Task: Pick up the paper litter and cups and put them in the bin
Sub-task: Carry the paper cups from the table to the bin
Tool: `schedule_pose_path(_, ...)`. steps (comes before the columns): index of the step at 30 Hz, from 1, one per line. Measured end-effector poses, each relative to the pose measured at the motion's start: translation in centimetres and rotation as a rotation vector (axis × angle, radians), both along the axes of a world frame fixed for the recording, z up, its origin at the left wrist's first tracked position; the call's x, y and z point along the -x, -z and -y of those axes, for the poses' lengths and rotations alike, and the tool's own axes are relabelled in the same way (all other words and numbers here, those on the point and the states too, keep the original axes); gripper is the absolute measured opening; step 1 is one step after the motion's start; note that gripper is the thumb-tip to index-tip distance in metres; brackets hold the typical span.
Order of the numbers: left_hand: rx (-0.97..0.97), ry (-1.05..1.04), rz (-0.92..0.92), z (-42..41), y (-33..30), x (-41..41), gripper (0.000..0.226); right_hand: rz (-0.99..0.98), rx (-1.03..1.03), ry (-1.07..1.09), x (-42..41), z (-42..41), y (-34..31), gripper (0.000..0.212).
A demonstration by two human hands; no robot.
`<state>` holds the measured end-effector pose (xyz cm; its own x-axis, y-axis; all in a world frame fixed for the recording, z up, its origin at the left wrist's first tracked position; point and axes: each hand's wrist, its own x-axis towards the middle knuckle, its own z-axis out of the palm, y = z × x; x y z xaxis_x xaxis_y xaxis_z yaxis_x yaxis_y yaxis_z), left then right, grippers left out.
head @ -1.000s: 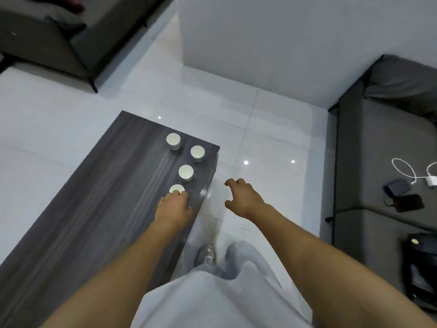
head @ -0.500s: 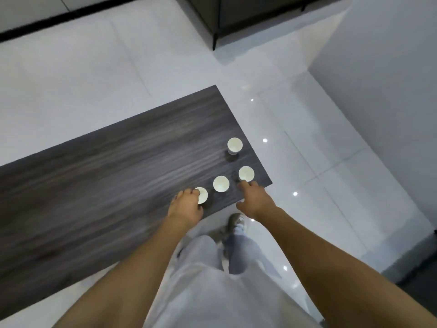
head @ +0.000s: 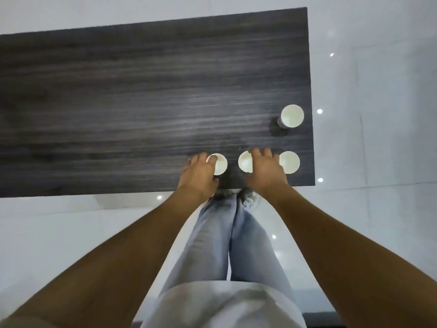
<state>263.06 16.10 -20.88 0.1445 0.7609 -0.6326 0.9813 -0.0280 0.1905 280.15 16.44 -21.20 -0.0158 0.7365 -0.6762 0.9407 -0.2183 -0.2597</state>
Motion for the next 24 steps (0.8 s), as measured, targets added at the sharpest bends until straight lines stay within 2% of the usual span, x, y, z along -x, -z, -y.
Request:
schedule_pose_path(8,0.058,0.081,-0.009,-0.5,9.0,-1.1,0.074,0.107,0.023,-0.083,1.9,-0.8,9.5,0.072)
schedule_pose_path(12,0.037,0.07,0.007,0.1,10.8,-1.2,0.068,0.126,0.026,-0.114,2.3,-0.6,11.7,0.063)
schedule_pose_path(18,0.006,-0.099,-0.02,1.4,8.4,1.1,0.061,0.083,0.05,-0.19,3.7,-1.0,9.5,0.064)
schedule_pose_path(24,-0.015,-0.398,-0.031,4.8,1.4,4.1,0.062,-0.002,0.061,-0.39,7.0,-2.0,1.9,0.06)
